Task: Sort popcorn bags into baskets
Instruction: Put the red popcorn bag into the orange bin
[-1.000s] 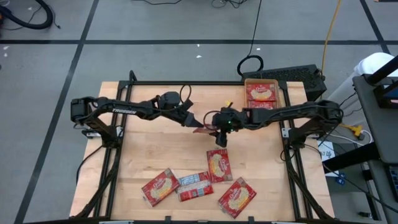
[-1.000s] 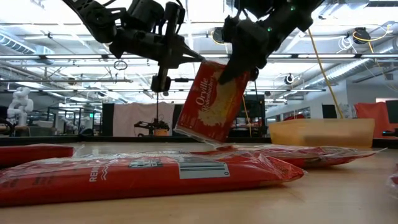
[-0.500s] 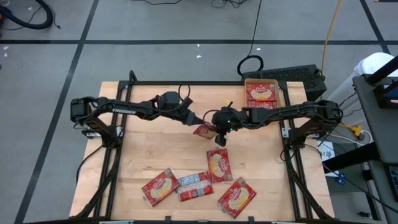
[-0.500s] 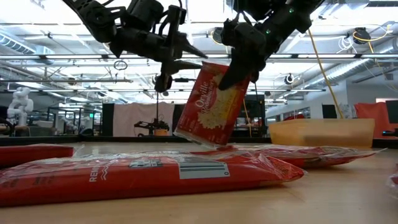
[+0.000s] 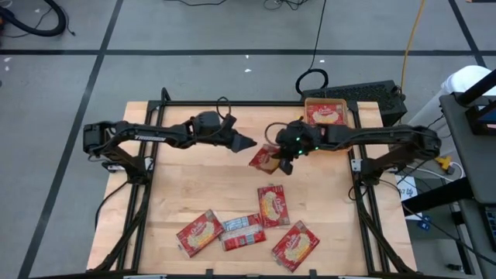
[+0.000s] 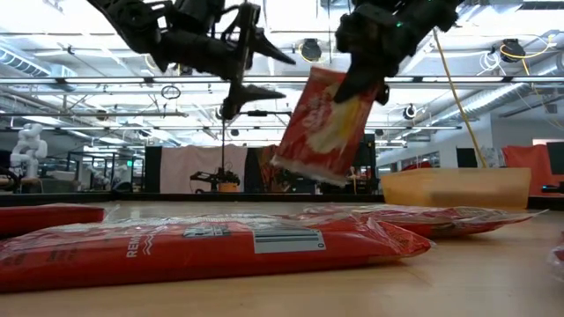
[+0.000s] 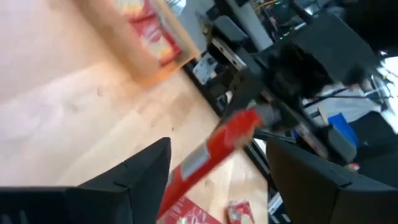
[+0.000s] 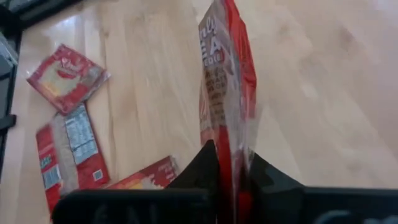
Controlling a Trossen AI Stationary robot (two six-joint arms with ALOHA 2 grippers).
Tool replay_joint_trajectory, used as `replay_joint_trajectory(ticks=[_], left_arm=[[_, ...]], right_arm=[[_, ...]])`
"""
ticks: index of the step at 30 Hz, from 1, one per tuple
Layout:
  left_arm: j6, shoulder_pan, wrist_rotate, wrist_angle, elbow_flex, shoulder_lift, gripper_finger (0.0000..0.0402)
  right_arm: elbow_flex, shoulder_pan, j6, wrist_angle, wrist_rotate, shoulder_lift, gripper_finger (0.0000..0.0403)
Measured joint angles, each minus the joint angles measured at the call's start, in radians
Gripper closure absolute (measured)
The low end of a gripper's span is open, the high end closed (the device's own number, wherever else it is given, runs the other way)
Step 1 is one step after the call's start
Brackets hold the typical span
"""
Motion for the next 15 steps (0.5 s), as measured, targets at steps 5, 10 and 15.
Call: replay_joint_trajectory(ticks=[5, 10, 15], left_arm=[[0.131, 0.000, 0.000, -0.010, 0.000, -0.044, 0.0145], [0.189, 0.001, 0.001, -0.021, 0.000, -0.087, 0.0156], [0.275, 0.001, 0.000, -0.007, 0.000, -0.168, 0.0156]], right_arm=[[0.000, -0.040, 0.015, -0.051, -0.012, -0.098, 0.0382], [0.000, -0.085, 0.054, -0.044, -0.075, -0.183, 0.0387], [0.000, -0.115, 0.118, 0.022, -0.076, -0.254, 0.0388]])
